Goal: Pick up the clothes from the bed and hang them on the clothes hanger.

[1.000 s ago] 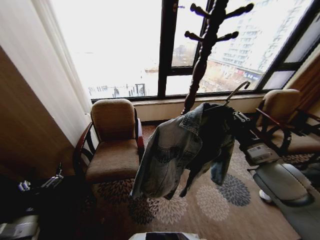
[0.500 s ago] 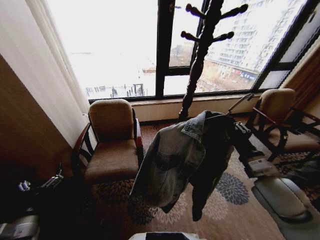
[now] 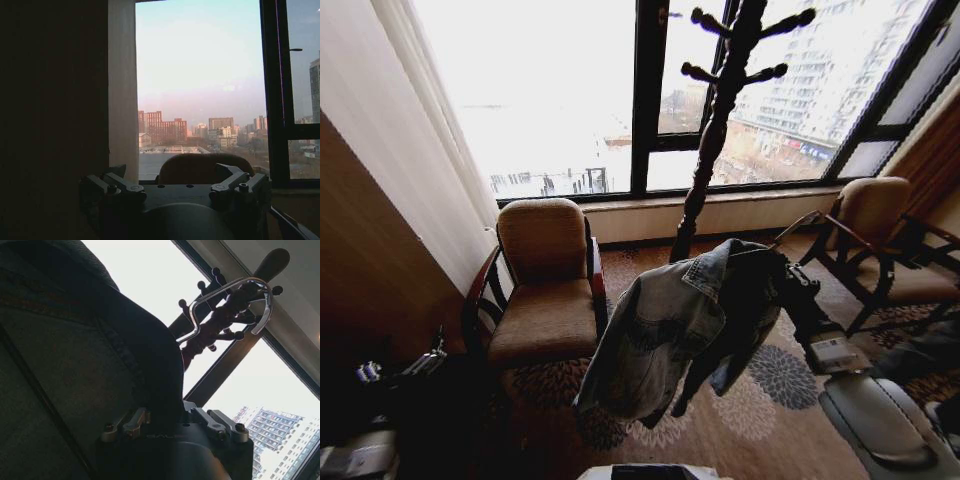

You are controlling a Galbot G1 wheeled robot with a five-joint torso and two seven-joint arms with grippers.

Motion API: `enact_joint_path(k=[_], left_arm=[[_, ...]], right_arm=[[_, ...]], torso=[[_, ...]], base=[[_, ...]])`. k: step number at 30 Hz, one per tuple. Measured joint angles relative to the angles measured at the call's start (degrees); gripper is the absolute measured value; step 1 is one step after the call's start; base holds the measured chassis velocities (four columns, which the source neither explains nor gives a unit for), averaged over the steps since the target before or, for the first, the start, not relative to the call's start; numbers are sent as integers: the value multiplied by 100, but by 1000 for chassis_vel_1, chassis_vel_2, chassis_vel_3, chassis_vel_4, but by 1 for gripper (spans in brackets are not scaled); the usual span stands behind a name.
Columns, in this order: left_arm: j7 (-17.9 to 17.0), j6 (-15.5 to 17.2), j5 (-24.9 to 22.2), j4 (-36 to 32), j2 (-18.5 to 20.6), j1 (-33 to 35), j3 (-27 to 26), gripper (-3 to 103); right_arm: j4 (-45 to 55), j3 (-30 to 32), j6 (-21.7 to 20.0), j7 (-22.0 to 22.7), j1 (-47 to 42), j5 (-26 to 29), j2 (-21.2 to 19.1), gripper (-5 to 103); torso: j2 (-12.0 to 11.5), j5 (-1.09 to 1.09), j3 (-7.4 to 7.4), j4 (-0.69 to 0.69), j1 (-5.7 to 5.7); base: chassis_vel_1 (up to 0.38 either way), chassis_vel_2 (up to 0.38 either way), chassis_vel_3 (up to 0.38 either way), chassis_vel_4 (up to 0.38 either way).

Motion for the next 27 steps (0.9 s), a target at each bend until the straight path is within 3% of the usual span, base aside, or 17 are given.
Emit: enact_joint_path(k=[27], left_arm=[[-1,0,0,0,0,0,0,100]], right_arm=[[-62,-216,108,-28,-132,-379,271,27]], torso=[[0,0,0,0,0]], base=[[0,0,0,0]])
